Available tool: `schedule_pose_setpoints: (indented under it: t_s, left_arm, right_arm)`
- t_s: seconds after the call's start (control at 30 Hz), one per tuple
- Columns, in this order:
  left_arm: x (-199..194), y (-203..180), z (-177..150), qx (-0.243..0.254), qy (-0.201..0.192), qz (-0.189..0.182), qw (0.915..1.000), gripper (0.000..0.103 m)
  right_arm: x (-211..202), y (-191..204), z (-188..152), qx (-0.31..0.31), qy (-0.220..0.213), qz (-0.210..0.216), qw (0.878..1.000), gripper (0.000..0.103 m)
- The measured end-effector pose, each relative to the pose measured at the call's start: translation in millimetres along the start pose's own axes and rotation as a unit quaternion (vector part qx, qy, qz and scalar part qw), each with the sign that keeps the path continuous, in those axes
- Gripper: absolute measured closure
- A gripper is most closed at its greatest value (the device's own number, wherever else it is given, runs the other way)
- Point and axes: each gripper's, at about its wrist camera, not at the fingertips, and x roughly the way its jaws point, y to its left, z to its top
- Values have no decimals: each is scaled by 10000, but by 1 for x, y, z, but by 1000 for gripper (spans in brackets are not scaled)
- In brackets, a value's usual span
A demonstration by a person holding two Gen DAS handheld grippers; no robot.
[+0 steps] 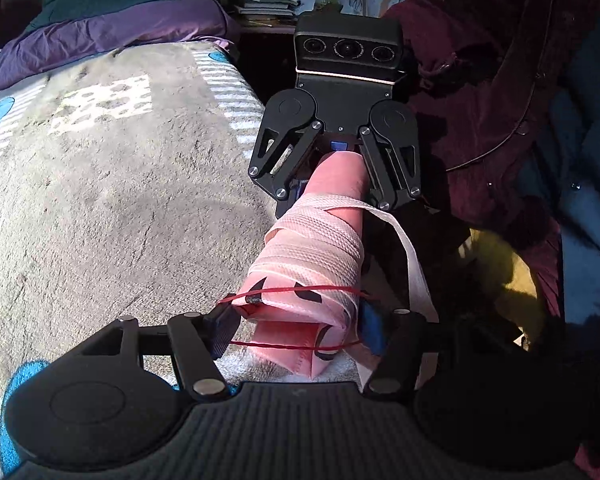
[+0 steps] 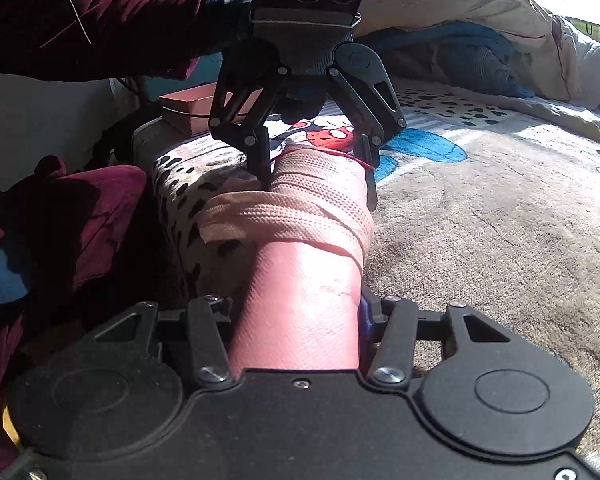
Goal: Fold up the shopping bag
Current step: 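Slide the rubber band along the roll with the left tool while the right tool holds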
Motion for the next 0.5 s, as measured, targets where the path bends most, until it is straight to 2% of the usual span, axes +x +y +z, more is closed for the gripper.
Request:
schedule_pose_setpoints:
  t_s: [0.2, 0.3, 0.37, 0.5]
  left_arm:
    - [0, -8, 15, 879, 312, 17, 9956, 42]
    - [7, -8, 22, 1033, 611, -151, 9927, 42]
    - [13, 2, 19, 750, 610, -461, 9942, 42]
    - [21, 32, -7, -277, 132, -1109, 9934, 42]
  right_arm:
    - [1, -3, 4, -131, 163, 140, 9997, 53]
    - [1, -3, 5, -232, 227, 175, 9993, 53]
    - [1, 0, 3, -351, 190, 125, 9991, 53]
    - [-1, 7, -7, -476, -16, -21, 9989, 53]
